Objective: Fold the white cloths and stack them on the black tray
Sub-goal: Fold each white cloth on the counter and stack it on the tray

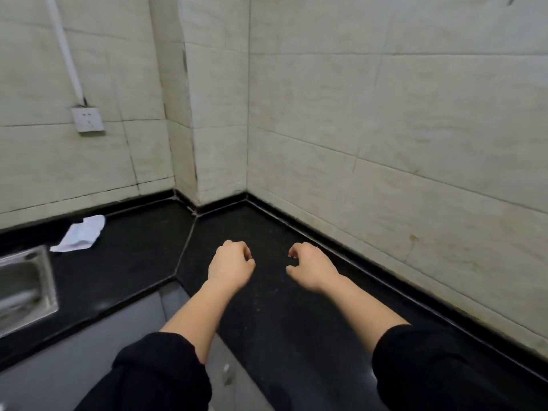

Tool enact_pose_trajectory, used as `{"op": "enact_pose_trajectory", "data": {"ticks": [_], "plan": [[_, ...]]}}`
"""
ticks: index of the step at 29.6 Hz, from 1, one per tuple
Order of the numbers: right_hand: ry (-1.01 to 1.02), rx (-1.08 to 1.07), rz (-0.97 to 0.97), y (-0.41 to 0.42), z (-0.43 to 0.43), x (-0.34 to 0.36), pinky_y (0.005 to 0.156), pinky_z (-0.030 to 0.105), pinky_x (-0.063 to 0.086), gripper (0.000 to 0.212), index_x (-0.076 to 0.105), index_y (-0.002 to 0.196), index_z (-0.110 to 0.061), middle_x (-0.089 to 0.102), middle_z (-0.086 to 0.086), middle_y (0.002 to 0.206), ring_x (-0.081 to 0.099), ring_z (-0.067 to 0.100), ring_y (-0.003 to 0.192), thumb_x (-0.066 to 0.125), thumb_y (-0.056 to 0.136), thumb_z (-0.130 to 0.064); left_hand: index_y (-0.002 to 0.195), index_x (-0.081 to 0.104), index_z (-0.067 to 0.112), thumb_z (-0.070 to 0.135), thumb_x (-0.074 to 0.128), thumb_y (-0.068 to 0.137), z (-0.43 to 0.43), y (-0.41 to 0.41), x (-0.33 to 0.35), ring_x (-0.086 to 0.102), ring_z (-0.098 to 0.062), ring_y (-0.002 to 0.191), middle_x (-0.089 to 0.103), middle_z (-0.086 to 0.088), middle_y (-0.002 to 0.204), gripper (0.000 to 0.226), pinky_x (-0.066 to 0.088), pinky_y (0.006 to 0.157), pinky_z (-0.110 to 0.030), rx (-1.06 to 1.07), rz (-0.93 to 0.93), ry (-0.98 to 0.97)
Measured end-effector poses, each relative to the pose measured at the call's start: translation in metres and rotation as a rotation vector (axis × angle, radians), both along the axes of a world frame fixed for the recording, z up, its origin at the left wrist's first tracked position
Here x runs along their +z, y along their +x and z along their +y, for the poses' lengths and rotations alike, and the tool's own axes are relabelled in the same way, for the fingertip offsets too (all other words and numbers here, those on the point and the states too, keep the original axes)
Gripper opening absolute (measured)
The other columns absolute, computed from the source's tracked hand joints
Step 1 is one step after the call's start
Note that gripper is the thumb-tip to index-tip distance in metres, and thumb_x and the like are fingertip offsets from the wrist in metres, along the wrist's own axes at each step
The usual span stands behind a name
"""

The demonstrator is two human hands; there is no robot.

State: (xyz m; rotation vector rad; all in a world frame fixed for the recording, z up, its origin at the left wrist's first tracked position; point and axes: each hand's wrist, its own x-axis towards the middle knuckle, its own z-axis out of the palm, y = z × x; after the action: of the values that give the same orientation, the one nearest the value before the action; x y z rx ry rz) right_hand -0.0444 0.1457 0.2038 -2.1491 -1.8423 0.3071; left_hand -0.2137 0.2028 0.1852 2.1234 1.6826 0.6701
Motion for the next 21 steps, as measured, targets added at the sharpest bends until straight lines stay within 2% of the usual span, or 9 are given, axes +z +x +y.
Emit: {"op": "enact_pose_trajectory", "data": {"ticks": [10, 16, 21], "plan": [[-0.062, 0.318, -0.003, -0.160, 0.218, -0.029, 0.095, 0.037, 0.047, 0.039, 0.054, 0.125, -0.012, 0.054, 0.009, 0.127, 0.054, 0.028, 0.115, 0.059, 0.089, -0.027, 0.101, 0.066, 0.019, 0.025, 0.058, 0.087, 0.163, -0.167, -0.036, 0.055, -0.026, 0.104, 0.054, -0.007, 0.114, 0.018, 0.049, 0.081, -0.037, 0.266, 0.060, -0.057], [-0.132, 0.434, -0.049, -0.239, 0.315, -0.041, 0.095, 0.039, 0.047, 0.040, 0.052, 0.127, -0.012, 0.052, 0.009, 0.129, 0.053, 0.029, 0.117, 0.059, 0.090, -0.027, 0.111, 0.063, 0.018, 0.027, 0.058, 0.088, 0.234, -0.250, -0.052, 0.053, -0.026, 0.111, 0.052, -0.006, 0.118, 0.025, 0.048, 0.085, -0.038, 0.405, 0.055, -0.120], [-0.187, 0.508, -0.062, -0.328, 0.401, -0.060, 0.094, 0.040, 0.048, 0.038, 0.051, 0.126, -0.013, 0.052, 0.008, 0.129, 0.054, 0.027, 0.113, 0.059, 0.092, -0.028, 0.109, 0.064, 0.016, 0.023, 0.059, 0.085, 0.305, -0.343, -0.069, 0.056, -0.028, 0.106, 0.055, -0.008, 0.119, 0.025, 0.049, 0.085, -0.036, 0.509, 0.027, -0.161]]}}
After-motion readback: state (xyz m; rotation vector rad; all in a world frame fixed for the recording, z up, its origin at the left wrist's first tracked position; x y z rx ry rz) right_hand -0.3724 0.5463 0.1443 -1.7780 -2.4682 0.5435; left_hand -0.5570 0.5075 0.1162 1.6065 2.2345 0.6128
